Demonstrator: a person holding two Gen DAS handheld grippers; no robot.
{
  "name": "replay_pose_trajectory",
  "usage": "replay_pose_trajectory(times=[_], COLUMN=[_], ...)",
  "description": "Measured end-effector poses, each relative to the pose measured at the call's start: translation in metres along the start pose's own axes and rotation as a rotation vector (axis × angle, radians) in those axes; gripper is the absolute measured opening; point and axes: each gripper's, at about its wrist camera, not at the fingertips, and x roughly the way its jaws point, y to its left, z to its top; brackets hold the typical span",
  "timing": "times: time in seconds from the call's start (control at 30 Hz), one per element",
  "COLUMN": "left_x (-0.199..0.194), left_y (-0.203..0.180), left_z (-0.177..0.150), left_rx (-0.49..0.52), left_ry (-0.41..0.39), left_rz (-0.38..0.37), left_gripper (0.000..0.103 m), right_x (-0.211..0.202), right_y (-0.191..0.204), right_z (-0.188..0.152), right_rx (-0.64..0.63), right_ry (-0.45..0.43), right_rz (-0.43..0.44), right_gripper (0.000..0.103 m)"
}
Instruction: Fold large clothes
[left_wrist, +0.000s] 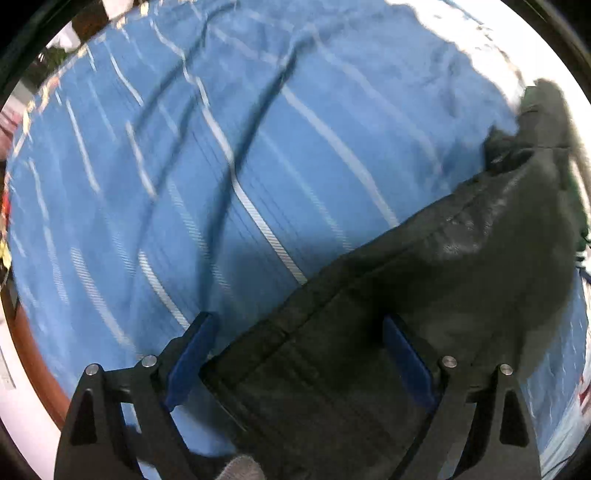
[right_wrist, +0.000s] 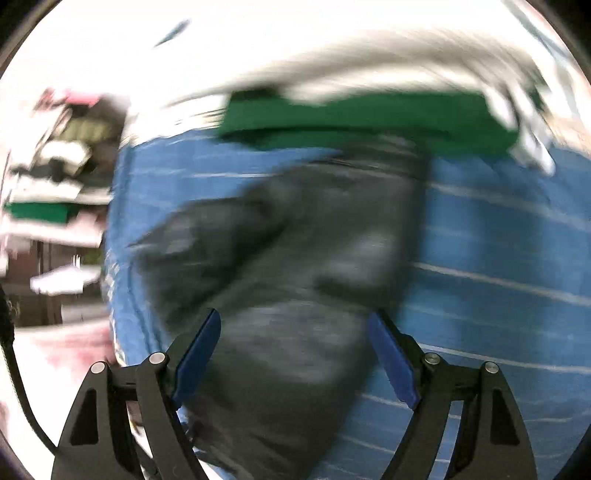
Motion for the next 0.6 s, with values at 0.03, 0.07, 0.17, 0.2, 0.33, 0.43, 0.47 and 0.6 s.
replay_pose_trajectory(times=[0.03,0.07,0.17,0.2,0.33,0.43,0.47,0.6], left_x=[0.003,0.006,0.009,0.011,0.013,0.008,0.004,-0.024], left_y=[0.000,-0.001,-0.003,-0.005,-0.017,-0.026,-0.032,-0.041], left_z=[0.001,0.002,0.003,0.004,0.010,0.014,0.018,0.023], left_rx=[-0.003,-0.002,0.000,0.006,0.063,0.133,0.159,0.235], left_ry=[-0.003,-0.002,0.000,0.000,-0.010,-0.015,-0.016,-0.034], left_rz=[0.003,0.007,0.012,0.017,0.057,0.087,0.093,0.087], left_gripper=[0.100,0.101,0.103,0.103,0.103,0.103,0.103,0.103], right_x=[0.007,0.016,0.053,0.058,0.064,0.058,0.048,-0.002], right_y=[-0.017,-0.031,-0.056,-0.057,-0.039,-0.036,-0.042,-0.084], right_z=[0.005,0.010,0.028,0.031,0.040,0.033,0.026,-0.023], right_rx=[0.024,0.046,0.122,0.125,0.080,0.094,0.131,0.291], right_ry=[-0.002,0.000,0.010,-0.007,-0.054,-0.065,-0.081,-0.153], right_rz=[0.024,0.055,0.188,0.216,0.315,0.313,0.331,0.350], right_gripper=[0.084,0.084,0.085,0.086,0.042,0.018,0.014,0.010])
